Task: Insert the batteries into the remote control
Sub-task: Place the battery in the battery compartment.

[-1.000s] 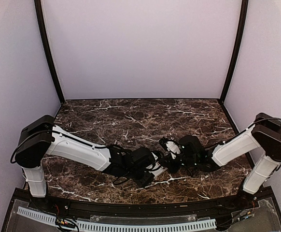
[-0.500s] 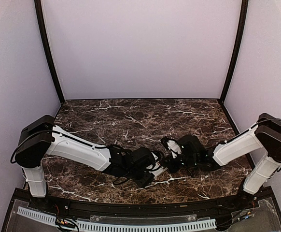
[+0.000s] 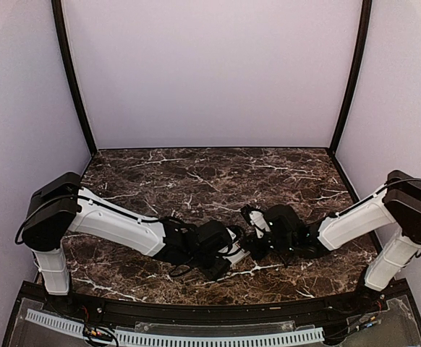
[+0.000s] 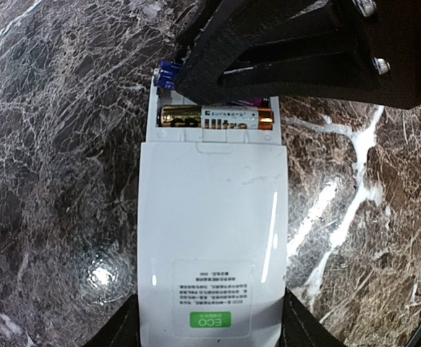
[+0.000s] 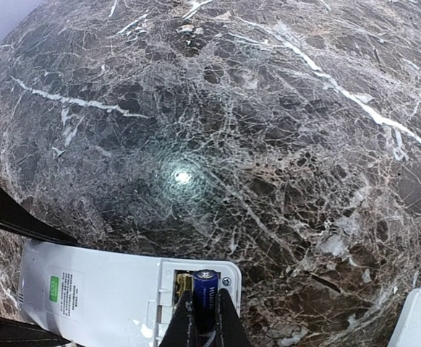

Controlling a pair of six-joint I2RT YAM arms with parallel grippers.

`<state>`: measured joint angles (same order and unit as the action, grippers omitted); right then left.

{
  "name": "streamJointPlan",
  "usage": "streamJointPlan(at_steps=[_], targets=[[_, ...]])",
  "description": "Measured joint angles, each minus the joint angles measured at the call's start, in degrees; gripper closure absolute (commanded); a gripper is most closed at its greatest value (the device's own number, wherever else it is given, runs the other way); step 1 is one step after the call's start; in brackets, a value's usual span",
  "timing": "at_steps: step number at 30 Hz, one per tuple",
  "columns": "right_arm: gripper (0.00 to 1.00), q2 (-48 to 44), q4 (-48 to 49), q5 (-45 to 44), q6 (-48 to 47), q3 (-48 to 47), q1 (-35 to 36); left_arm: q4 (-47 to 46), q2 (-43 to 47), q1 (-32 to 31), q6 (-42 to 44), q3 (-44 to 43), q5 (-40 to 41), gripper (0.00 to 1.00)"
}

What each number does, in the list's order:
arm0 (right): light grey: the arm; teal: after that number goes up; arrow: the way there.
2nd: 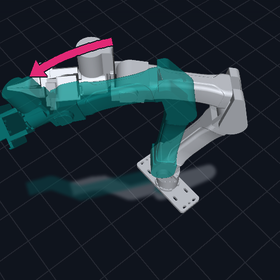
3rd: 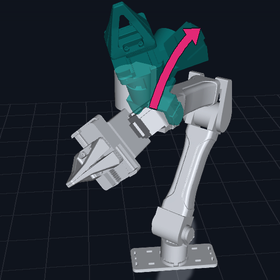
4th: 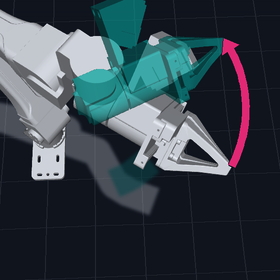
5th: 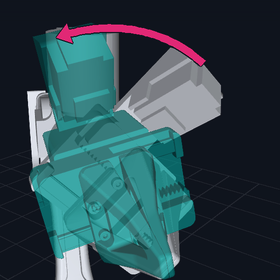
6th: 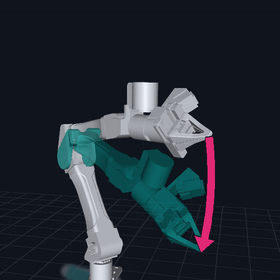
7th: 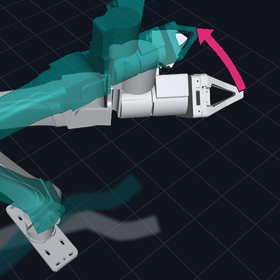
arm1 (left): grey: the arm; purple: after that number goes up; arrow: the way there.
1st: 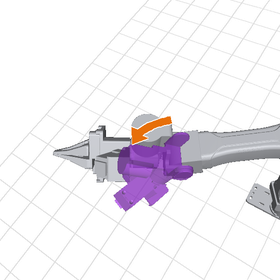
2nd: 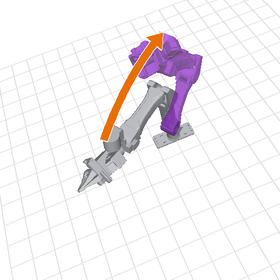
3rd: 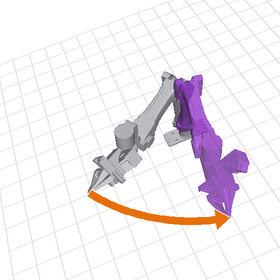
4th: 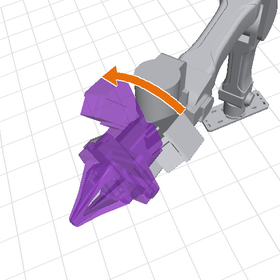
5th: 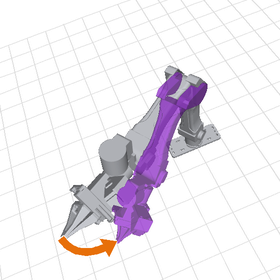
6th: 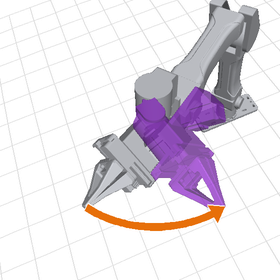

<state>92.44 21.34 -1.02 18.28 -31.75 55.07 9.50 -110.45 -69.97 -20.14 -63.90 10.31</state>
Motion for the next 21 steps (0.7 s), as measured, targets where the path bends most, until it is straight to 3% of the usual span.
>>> streamJointPlan(at_steps=[21], targets=[[0.79, -1.31, -2.89, -1.11, 0.85, -0.28, 1.01, -1.55, 0.39, 0.00, 0.07, 1.03, -0.02, 0.57]])
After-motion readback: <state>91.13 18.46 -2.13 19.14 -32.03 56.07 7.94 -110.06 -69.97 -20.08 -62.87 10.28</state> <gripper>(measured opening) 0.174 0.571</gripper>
